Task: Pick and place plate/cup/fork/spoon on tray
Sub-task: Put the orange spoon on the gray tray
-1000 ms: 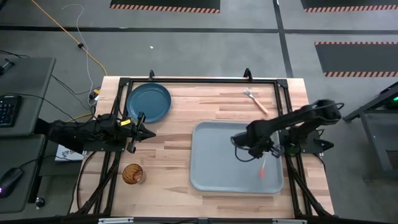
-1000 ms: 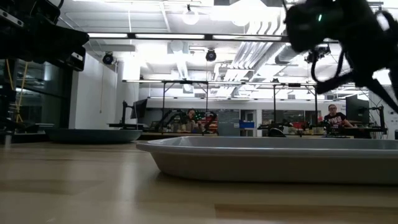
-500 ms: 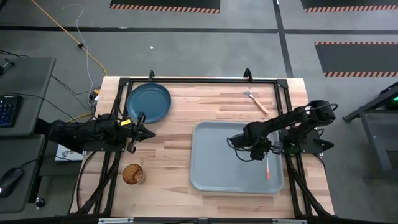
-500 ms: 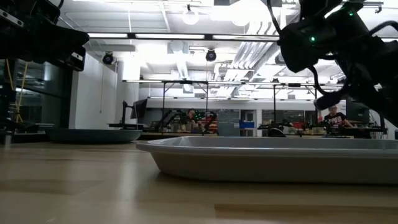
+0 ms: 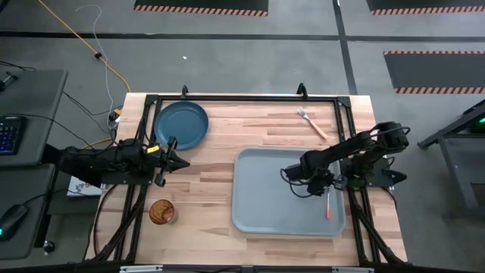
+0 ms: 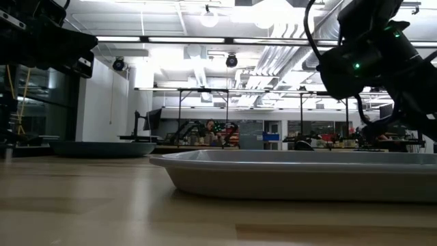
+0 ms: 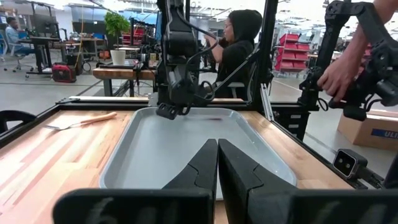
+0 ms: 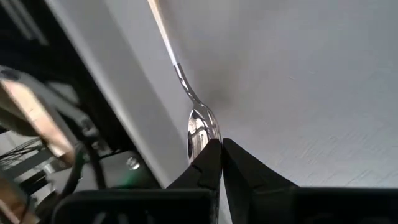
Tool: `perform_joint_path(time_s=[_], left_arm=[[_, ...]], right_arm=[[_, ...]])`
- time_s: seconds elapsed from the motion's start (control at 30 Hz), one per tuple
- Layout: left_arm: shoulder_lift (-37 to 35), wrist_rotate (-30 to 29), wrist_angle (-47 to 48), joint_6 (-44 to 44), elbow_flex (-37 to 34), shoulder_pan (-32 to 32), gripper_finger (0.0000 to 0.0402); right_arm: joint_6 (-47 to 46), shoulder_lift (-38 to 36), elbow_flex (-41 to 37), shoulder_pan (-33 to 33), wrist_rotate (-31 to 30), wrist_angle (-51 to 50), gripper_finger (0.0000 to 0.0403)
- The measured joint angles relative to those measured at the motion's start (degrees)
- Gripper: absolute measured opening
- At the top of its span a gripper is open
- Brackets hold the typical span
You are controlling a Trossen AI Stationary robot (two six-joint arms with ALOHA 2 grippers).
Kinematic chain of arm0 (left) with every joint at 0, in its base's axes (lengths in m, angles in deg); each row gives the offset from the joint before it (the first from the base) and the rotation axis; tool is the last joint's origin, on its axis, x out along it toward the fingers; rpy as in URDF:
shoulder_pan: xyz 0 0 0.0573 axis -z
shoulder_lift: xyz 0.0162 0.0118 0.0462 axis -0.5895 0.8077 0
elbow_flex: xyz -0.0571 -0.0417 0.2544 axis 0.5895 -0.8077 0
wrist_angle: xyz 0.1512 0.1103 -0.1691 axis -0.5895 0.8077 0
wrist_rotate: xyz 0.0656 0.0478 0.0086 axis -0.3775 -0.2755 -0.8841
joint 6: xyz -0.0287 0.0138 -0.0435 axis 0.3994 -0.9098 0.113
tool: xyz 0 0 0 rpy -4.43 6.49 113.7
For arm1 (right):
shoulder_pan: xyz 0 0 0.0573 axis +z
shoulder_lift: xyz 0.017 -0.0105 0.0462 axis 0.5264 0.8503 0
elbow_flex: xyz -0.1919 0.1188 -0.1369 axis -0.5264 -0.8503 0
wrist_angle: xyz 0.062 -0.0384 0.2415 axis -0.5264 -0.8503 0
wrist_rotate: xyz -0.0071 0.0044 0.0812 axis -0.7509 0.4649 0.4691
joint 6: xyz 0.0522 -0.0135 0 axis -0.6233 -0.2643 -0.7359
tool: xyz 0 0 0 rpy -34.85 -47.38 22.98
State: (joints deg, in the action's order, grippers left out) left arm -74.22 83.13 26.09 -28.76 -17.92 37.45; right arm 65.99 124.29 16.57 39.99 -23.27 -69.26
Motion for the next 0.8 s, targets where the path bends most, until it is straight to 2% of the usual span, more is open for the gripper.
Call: perform_joint_path(time_s=[0.37, 0.8], left_arm=[[0.0, 0.0, 0.0, 0.0, 0.01, 0.0, 0.0003], [0.0, 0.01, 0.0, 0.0, 0.01, 0.0, 0.0003]], right_arm=[[-0.88, 0.0, -0.63, 0.0, -0.88, 2.48, 0.0], [-6.2, -0.66, -0.63, 0.0, -0.98, 3.12, 0.0001]])
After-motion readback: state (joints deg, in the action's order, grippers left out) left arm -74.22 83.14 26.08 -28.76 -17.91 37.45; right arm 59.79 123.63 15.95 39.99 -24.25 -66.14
